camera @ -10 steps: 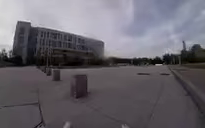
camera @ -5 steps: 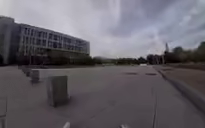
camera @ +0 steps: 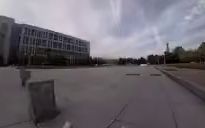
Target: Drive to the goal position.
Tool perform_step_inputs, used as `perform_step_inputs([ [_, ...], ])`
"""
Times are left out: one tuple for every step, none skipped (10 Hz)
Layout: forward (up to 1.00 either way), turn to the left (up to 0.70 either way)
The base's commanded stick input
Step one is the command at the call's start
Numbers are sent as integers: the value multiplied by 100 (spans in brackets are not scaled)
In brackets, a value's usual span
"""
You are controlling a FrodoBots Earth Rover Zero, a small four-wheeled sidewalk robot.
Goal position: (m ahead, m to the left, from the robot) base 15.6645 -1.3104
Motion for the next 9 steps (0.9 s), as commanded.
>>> perform_step_inputs([
  [100,0],
  [100,0],
  [100,0],
  [100,0],
  [100,0],
  [100,0],
  [100,0],
  [100,0],
  [100,0],
])
